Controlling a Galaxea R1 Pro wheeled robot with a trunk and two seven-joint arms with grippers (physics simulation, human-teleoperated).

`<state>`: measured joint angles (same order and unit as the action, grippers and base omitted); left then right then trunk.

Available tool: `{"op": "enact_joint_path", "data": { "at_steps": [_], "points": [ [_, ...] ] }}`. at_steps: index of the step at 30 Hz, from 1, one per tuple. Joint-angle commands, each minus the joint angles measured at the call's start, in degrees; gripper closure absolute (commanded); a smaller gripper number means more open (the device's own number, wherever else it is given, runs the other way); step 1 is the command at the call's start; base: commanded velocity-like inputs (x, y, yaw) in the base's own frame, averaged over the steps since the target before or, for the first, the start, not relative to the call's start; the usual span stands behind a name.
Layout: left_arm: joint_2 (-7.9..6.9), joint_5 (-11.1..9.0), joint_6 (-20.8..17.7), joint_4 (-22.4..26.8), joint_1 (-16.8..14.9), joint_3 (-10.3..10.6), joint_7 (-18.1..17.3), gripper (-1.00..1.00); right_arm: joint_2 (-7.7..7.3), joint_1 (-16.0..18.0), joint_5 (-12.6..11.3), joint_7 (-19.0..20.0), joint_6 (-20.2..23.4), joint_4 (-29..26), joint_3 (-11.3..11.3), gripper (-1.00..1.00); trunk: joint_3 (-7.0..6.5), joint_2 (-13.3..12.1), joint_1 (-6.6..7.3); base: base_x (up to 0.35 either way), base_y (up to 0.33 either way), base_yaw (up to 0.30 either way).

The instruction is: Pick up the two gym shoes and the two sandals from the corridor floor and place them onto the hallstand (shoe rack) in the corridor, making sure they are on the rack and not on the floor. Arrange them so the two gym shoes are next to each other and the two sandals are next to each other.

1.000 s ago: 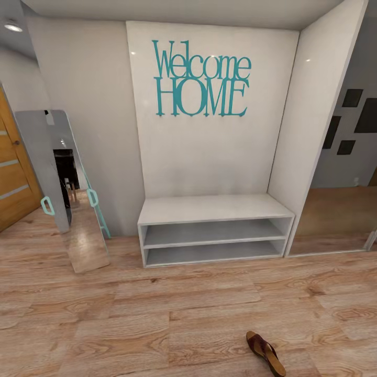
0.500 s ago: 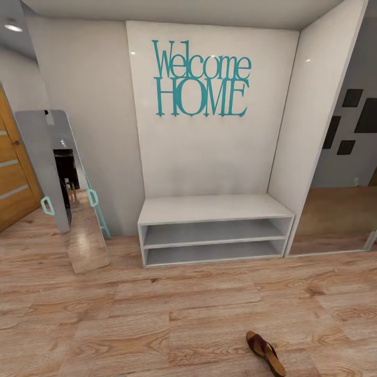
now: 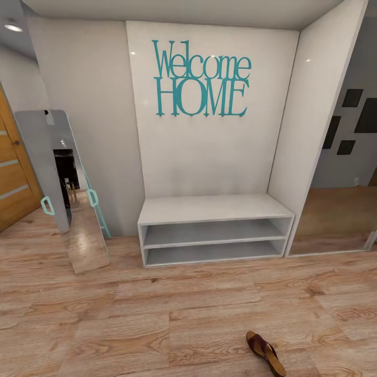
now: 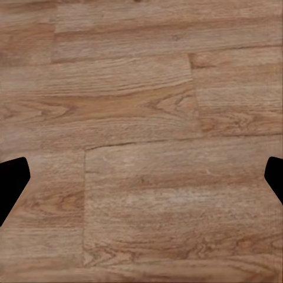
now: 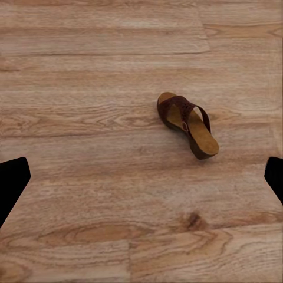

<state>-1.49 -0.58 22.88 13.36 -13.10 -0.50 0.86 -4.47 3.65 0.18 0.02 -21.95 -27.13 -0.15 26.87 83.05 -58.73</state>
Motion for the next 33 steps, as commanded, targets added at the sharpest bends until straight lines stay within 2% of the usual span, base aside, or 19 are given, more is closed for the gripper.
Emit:
{"op": "enact_joint_path", "data": {
  "at_steps": [1, 13, 33],
  "points": [
    [-0.03, -0.06, 0.2, -0.06, -0.01, -0.02, 0.08, -1.0, -0.01, 0.03, 0.05, 0.05, -0.18, 0.02, 0.02, -1.0, 0.06, 0.03, 0.0, 0.0, 0.0, 0.0],
    [-0.17, -0.07, 0.31, -0.09, 0.17, -0.04, 0.11, -1.0, -0.01, 0.04, -0.06, 0.14, -0.15, -0.02, -0.11, -1.0, 0.06, 0.03, 0.0, 0.008, -0.039, 0.0],
    [-0.25, -0.03, 0.32, -0.17, 0.13, -0.04, 0.11, -1.0, -0.01, 0.07, -0.09, -0.27, -0.11, -0.05, -0.2, -1.0, 0.15, 0.03, 0.0, 0.09, -0.241, 0.018]
  ]
}}
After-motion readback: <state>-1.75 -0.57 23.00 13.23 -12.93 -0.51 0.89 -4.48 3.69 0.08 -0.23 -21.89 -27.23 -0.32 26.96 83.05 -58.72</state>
